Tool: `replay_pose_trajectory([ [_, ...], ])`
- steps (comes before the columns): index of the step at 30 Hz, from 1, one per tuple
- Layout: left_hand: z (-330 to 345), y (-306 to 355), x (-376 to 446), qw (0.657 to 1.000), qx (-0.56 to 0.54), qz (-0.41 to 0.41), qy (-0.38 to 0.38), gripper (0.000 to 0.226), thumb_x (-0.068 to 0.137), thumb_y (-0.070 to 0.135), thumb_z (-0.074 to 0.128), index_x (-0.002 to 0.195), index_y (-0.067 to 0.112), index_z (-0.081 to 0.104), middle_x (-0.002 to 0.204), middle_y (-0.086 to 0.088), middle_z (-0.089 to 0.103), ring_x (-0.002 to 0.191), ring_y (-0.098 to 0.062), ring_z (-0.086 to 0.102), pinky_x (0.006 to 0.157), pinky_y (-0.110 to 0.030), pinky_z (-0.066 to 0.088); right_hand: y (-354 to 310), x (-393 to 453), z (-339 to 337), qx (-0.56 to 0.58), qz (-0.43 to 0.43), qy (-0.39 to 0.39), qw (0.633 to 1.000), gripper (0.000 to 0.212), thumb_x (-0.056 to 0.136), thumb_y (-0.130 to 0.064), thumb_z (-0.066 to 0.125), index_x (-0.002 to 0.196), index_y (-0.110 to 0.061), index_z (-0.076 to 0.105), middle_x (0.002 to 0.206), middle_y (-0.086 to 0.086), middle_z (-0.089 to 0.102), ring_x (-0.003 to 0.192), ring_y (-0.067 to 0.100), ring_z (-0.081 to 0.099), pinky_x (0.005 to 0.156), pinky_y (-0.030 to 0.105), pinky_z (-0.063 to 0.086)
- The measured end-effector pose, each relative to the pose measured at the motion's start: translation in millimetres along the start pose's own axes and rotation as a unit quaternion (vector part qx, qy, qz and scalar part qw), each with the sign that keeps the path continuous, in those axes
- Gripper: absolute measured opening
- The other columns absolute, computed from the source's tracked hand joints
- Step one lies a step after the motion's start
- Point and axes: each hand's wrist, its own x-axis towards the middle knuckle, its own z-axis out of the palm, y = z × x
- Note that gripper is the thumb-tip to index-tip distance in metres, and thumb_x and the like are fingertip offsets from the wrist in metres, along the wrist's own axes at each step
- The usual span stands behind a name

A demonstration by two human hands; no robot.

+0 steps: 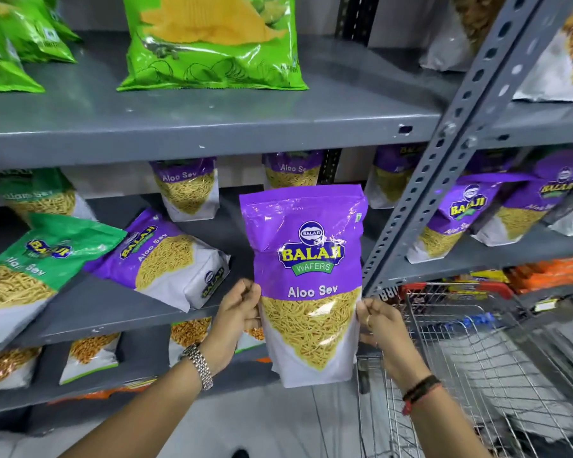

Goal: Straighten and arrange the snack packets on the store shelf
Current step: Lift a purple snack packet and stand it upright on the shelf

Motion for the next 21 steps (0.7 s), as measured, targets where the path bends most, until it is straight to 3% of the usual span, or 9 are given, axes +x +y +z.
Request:
replay_pose_trajectory([
  [6,-2.3,25.5,41.9,0.999,0.020,0.021,0.043,0.015,0.094,0.021,0.044,0.080,0.021,0.049,0.088,-0.005,0.059,0.074,-0.014,0.059,0.059,-0.019,0.053,-30.3,32.1,35.5,0.014,-0.030,0.029,0.999,0.036,0.076,0.014,0.027,0.059,-0.015,0.040,0.059,0.003,0.037,0.057,0.016,0.035,0.053,0.025,0.029],
  [10,-7.1,44.9,89.9,0.996,0.009,0.042,0.084,0.020,0.094,0.019,0.044,0.075,0.022,0.048,0.084,-0.007,0.054,0.079,-0.016,0.052,0.074,-0.029,0.048,-49.8,79.0,63.0,-0.008,-0.079,0.068,0.995,0.027,0.083,0.000,0.037,0.064,-0.017,0.045,0.066,0.004,0.048,0.066,0.019,0.044,0.064,0.031,0.038],
  [13,-4.9,59.4,123.2,0.993,-0.001,0.049,0.106,0.025,0.094,0.014,0.041,0.070,0.020,0.044,0.073,-0.001,0.050,0.069,-0.010,0.049,0.069,-0.026,0.046,-65.6,109.6,78.6,0.002,-0.108,0.128,0.986,0.027,0.088,-0.008,0.042,0.064,-0.021,0.046,0.073,0.005,0.054,0.072,0.019,0.048,0.068,0.030,0.039],
  [16,-1.6,61.6,154.7,0.993,0.033,0.043,0.100,0.027,0.093,0.015,0.044,0.067,0.021,0.044,0.070,0.000,0.051,0.070,-0.013,0.049,0.072,-0.031,0.046,-69.9,128.3,82.2,-0.011,-0.110,0.174,0.979,0.027,0.090,-0.009,0.041,0.066,-0.021,0.045,0.077,0.007,0.054,0.068,0.019,0.047,0.061,0.021,0.041],
  [18,-2.4,52.6,169.6,0.993,0.072,0.023,0.085,0.024,0.091,0.021,0.048,0.068,0.023,0.048,0.072,0.000,0.055,0.074,-0.018,0.051,0.076,-0.036,0.045,-64.6,134.3,81.4,-0.046,-0.090,0.185,0.978,0.017,0.092,-0.013,0.041,0.078,-0.019,0.049,0.080,0.007,0.055,0.067,0.019,0.049,0.056,0.017,0.041],
  [21,-7.2,45.6,174.0,0.994,0.077,-0.028,0.076,0.020,0.090,0.032,0.049,0.071,0.026,0.051,0.076,0.002,0.057,0.077,-0.020,0.054,0.071,-0.032,0.047,-50.6,133.2,81.2,-0.105,-0.071,0.205,0.970,0.023,0.092,-0.023,0.043,0.091,-0.008,0.060,0.085,0.014,0.058,0.078,0.022,0.053,0.071,0.029,0.041],
])
